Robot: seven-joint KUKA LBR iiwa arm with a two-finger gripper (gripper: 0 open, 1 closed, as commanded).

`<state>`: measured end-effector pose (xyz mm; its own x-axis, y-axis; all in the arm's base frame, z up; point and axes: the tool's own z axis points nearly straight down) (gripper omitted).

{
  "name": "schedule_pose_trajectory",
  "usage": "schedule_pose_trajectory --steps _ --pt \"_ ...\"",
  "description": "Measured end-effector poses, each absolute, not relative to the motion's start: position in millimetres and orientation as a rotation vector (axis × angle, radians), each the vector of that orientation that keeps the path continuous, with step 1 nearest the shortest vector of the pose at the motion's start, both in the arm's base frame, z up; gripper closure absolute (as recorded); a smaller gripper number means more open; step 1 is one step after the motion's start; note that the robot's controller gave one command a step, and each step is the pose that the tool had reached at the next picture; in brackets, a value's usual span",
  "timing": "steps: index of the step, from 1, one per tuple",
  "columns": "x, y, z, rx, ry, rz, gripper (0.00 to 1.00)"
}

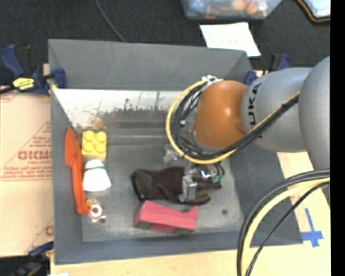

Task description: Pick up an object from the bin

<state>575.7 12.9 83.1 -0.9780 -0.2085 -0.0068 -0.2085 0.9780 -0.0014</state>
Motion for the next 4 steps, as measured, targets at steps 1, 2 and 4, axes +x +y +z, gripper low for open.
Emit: schedule_pose_trajectory --steps 1,2,4 --pt "544.0 42.9 80.8 -0.245 3.109 0.007 0.00" --pt "581.9 -4.7 71.4 -0.281 3.110 -0.003 0.00" --pt "582.7 -11.4 203.5 -0.323 3.107 -0.004 0.00"
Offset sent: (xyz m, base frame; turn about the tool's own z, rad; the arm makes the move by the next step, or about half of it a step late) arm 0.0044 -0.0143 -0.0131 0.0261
